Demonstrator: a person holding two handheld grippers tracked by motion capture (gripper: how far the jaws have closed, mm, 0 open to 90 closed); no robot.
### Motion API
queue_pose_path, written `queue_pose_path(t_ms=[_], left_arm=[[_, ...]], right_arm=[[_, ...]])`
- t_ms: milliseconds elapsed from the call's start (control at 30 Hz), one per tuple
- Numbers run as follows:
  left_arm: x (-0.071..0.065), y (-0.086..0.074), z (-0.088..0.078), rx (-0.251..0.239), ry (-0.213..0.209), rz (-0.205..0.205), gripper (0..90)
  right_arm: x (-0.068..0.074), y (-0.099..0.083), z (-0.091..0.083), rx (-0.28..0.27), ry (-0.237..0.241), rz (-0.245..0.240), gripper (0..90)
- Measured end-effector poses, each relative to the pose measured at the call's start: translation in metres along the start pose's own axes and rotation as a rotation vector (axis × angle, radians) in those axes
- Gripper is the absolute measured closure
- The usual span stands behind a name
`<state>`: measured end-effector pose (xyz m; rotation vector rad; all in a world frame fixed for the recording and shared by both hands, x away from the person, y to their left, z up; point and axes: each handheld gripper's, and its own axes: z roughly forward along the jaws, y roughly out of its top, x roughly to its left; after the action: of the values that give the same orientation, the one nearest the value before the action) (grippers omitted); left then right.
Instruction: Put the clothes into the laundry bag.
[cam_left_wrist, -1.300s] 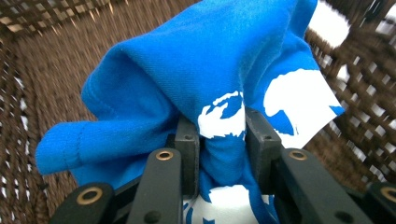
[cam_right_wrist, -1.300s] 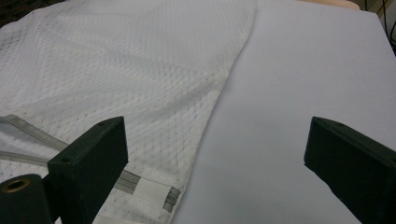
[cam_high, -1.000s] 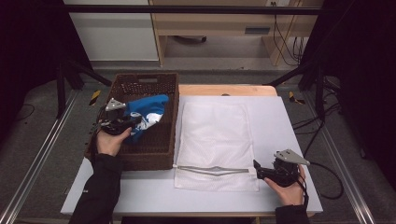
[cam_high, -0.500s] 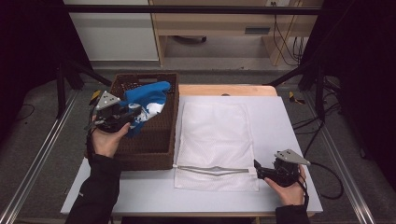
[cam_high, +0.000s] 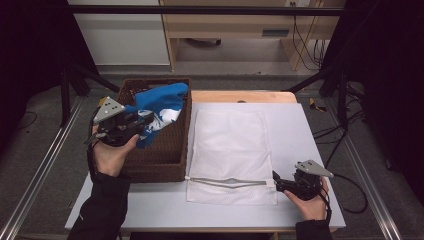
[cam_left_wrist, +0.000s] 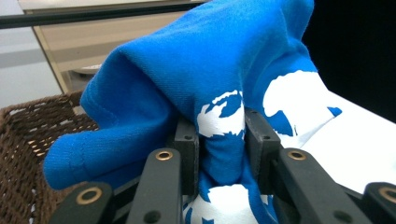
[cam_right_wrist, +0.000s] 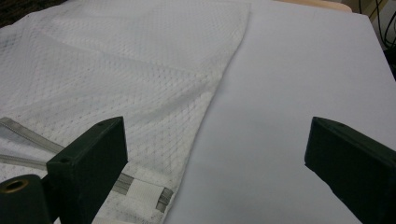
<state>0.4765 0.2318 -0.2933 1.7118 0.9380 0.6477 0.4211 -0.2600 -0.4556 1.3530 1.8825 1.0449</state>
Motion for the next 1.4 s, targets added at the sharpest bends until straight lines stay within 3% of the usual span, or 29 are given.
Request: queue_pose_path(t_ms=[233,567,1033,1400], left_arm=[[-0.027,0.018,-0.006,-0.028,-0.055,0.040,70.1],[-0.059,0.034,0.004,-0.033,-0.106,0.084,70.1],[-0.110,0.043,0.037,-0.017,-0.189,0.147,70.0],[-0.143,0.032,0.075,0.011,-0.257,0.167,69.7]], right_arm=[[0.000,0.001,-0.002,-0.004,0.001,0.005,6.2],[-0.001,0.001,-0.003,-0.012,-0.002,0.001,6.2],[-0.001,0.001,-0.002,-0.007,0.002,0.005,6.2],[-0.003,0.000,-0.003,-0.012,0.000,0.005,6.2]])
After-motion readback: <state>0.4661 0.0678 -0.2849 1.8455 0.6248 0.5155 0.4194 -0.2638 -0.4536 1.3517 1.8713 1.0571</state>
